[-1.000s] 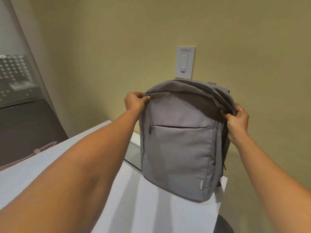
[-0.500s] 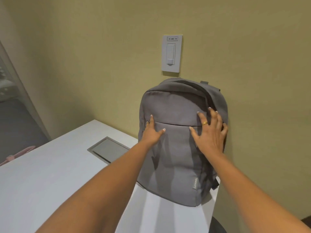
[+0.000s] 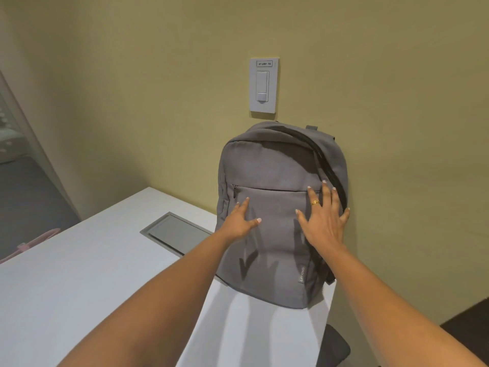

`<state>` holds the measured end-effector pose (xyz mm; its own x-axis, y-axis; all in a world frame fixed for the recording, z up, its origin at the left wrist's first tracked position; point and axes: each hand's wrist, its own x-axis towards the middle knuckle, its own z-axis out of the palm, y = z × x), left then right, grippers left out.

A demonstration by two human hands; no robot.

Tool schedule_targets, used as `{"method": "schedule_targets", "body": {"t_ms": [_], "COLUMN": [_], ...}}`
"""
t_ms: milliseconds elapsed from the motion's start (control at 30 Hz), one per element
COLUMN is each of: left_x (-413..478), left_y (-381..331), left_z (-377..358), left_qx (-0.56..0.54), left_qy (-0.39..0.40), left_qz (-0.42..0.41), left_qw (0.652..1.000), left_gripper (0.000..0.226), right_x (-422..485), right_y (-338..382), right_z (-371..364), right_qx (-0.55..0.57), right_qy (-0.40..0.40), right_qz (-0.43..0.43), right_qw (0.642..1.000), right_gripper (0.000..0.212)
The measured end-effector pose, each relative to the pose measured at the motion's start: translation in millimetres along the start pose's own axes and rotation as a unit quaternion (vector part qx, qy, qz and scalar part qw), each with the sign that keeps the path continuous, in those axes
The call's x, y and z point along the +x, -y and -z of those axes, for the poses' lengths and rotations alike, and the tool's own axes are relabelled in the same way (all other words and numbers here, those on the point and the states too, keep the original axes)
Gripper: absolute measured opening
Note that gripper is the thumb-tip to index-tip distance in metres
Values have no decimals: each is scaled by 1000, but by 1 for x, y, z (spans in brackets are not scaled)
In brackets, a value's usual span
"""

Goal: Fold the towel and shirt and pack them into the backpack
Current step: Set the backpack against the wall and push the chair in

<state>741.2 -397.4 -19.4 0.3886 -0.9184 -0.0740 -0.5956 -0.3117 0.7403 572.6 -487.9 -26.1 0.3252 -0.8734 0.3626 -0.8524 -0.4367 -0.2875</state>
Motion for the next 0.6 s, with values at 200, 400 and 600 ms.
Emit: {"method": "schedule_targets", "body": {"t_ms": [200, 400, 600], "left_x": [-54, -130, -200], "left_y": [-8, -9, -15], "left_z": [-25, -64, -110], "left_qx": [30, 45, 57], "left_qy": [48, 97, 120], "left_qz": [3, 15, 4], "left_qw": [998, 994, 991], "left_gripper": [70, 68, 65], "right_x": [-53, -125, -201], "right_y": [-4, -21, -66], "right_z": [11, 30, 44], "right_qx": [-21, -94, -140], "right_qy": [70, 138, 190], "right_qz": [1, 39, 30], "right_qw": [997, 985, 971], "right_gripper": [61, 58, 56]}}
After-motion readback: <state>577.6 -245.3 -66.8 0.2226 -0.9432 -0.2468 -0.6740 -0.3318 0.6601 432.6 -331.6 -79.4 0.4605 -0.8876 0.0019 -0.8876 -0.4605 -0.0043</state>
